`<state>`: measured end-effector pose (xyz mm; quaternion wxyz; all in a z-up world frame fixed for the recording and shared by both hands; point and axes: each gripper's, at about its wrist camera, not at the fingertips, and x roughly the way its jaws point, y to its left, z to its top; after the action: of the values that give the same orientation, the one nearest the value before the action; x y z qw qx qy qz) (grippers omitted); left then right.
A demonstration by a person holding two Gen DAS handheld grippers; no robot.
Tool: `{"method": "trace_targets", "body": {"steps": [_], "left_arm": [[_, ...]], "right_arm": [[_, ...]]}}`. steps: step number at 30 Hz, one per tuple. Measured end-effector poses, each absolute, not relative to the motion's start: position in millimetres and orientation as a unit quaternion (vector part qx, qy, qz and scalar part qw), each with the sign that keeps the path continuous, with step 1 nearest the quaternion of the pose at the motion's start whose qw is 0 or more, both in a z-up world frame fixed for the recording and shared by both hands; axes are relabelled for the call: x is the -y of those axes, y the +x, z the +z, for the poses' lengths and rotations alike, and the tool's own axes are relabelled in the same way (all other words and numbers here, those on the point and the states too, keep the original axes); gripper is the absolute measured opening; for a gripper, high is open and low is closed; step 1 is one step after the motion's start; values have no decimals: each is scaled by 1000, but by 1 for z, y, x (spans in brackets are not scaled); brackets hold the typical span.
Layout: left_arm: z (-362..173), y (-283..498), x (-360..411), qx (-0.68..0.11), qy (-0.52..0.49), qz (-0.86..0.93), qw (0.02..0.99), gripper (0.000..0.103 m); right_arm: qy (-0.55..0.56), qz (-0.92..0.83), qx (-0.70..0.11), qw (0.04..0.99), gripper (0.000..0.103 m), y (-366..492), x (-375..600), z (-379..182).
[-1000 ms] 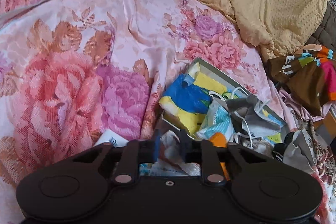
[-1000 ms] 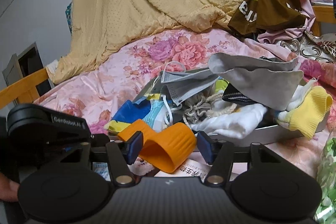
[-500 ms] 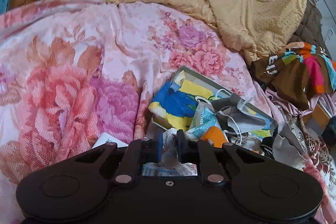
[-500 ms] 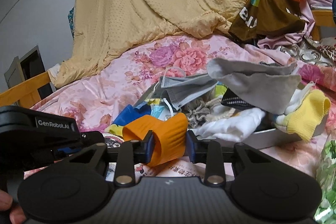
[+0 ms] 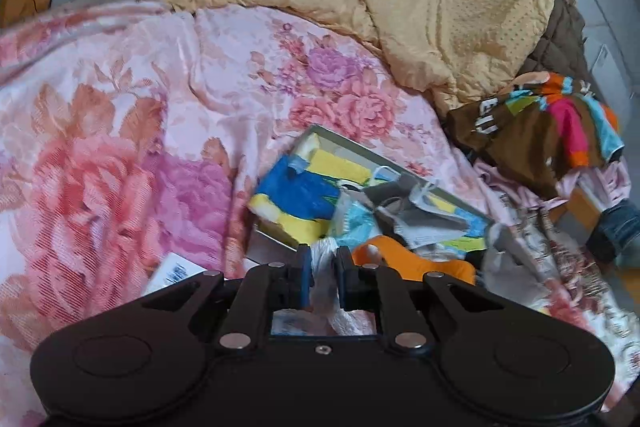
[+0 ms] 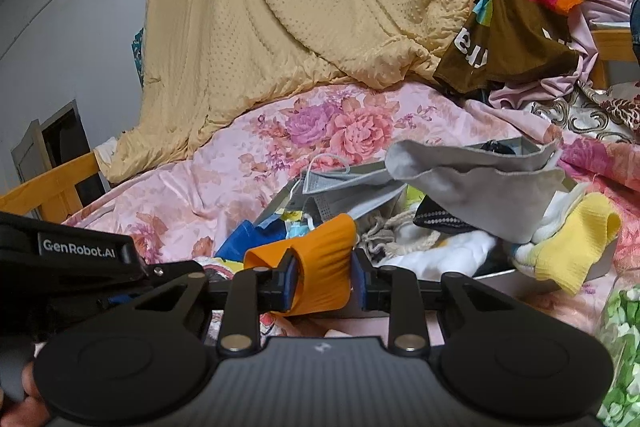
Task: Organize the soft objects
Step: 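Carry the orange strap and white item over the frog tray with both grippers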
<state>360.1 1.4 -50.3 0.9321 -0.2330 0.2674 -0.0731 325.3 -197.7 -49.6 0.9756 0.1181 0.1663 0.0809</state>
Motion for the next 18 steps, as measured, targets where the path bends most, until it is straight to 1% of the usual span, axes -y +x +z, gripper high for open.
{"method": "trace_targets", "body": {"steps": [3, 7, 11, 18], "left_arm": [[-52, 361, 1, -277, -252, -86, 923, 14], [-51, 362, 12, -280, -239, -83, 926, 15], [-44, 364, 19, -284, -221, -98, 928, 12], [-10, 365, 19, -233, -192, -108, 947, 12]], "right_arm": [[120, 82, -162, 976, 30, 325, 200, -46], [120, 85, -160, 976, 27, 327, 203, -44], [117, 89, -145, 978, 25, 329, 209, -41], [151, 89, -96, 980, 25, 341, 235, -30]]}}
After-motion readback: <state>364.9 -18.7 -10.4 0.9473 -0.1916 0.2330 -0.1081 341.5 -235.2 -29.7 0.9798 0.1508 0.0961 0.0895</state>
